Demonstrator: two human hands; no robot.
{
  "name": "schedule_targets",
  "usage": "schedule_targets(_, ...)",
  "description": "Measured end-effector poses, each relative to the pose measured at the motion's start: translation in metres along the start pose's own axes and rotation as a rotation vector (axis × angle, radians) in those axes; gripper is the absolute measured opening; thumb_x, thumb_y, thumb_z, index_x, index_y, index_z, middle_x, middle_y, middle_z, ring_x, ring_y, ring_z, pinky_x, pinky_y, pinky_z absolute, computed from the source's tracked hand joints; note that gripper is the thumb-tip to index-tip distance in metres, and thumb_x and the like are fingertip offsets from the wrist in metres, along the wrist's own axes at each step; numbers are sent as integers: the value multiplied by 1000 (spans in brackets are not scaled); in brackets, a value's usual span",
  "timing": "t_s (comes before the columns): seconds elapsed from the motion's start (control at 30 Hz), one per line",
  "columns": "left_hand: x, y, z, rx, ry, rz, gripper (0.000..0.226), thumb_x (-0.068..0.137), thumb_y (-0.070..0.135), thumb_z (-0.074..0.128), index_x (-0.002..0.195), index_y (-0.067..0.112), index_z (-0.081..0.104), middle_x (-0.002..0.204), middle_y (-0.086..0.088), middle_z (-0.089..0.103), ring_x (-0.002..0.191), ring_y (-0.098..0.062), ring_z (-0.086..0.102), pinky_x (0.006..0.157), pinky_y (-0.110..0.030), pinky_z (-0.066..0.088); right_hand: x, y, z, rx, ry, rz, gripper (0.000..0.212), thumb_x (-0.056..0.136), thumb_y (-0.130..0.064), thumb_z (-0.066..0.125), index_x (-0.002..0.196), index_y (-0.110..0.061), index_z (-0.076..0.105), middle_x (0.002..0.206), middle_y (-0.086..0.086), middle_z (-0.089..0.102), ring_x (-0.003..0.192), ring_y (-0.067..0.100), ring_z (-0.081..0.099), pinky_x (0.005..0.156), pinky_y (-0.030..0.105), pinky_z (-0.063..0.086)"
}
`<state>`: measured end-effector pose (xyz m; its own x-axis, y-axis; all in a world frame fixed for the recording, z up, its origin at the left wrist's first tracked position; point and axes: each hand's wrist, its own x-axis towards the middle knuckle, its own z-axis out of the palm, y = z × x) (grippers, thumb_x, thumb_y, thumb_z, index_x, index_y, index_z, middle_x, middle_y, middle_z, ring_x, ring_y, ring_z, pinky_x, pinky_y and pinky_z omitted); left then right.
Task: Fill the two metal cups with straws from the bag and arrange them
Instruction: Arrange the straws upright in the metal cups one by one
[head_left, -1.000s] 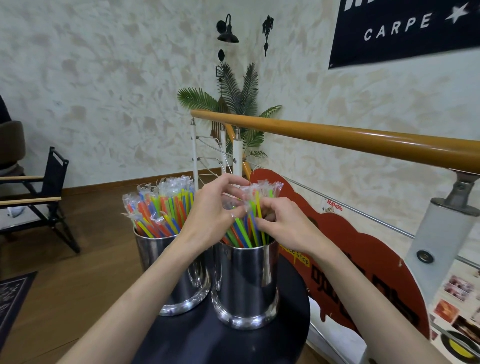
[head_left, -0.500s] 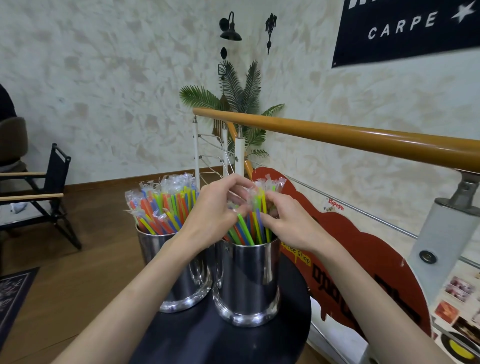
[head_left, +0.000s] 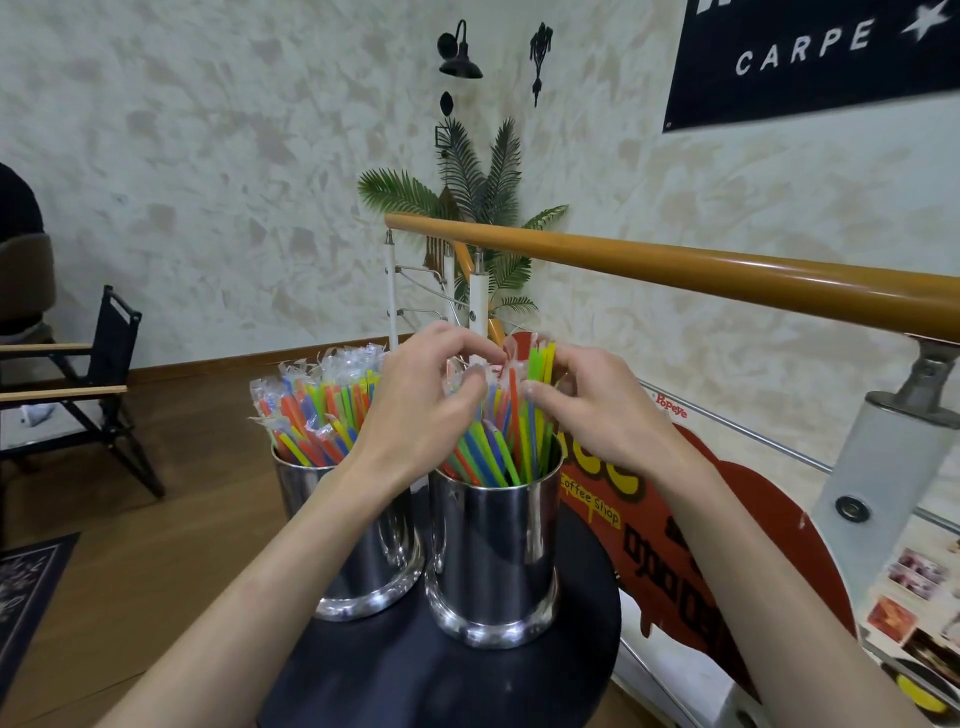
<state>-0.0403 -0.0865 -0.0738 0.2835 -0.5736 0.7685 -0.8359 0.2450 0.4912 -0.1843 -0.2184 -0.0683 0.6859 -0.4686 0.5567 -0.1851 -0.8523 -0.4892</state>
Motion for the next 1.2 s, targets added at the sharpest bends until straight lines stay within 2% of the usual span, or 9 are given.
schedule_targets(0.17,-2,13,-3,-129,48,72,16,93,19,58,97,16,73,95,6,71,91,-18,67,81,-44,55,6,-6,-15,23,-17,27,9,99,-24,62,102,-18,69,76,-11,65,64,-2,61,64,27,51)
schedule_targets(0.33,-7,18,11,119,26,205,30,83,50,71,84,24,56,81,16,57,75,-3,53,72,-36,45,11,-12,-17,40,-30,-24,14,96,-29,61,96,-16,66,83,-2,70,75,10,66,73,44,54)
schedule_targets(0.43,-6,11,15,129,35,120,37,78,41,81,82,26,48,72,16,51,69,3,48,67,-31,37,11,-13,-10,80,-62,-22,24,90,-43,59,95,-20,66,86,0,74,80,18,71,75,51,58)
schedule_targets(0.57,-6,2,14,170,40,28,36,79,29,84,82,23,48,69,14,48,67,3,47,67,-31,34,12,-4,-5,126,-90,-1,12,98,-23,65,97,-12,67,79,5,75,68,20,72,72,51,60)
schedule_targets(0.73,-4,-8,14,370,75,-5,33,78,15,79,83,27,49,79,11,52,77,-14,54,75,-41,43,11,-6,-3,127,-57,5,7,99,-19,62,97,-13,65,82,6,73,67,18,71,70,48,61)
schedule_targets(0.87,-4,-7,14,528,-32,45,28,79,7,73,91,30,62,85,16,52,90,-17,54,81,-36,32,10,-17,-12,121,88,-50,10,100,-20,60,97,-11,64,82,3,70,68,16,67,70,49,58)
schedule_targets(1.0,-5,-2,13,443,-218,-33,17,88,40,67,104,37,68,86,19,63,96,-11,54,83,-36,30,9,-29,-19,165,163,-116,13,103,-21,58,105,-9,64,85,2,69,69,17,63,67,43,55)
schedule_targets(1.1,-6,1,13,340,-348,-66,23,85,65,62,77,44,59,82,17,62,91,-10,52,82,-38,30,11,-31,-11,225,107,-130,11,104,-19,56,110,-13,63,85,-2,68,65,8,61,62,30,50)
schedule_targets(1.2,-6,-4,14,354,-370,-99,40,87,65,59,62,35,46,73,15,56,83,-7,49,84,-39,33,14,-26,0,279,105,-106,13,103,-19,56,111,-9,61,86,-1,70,75,9,67,65,30,50)
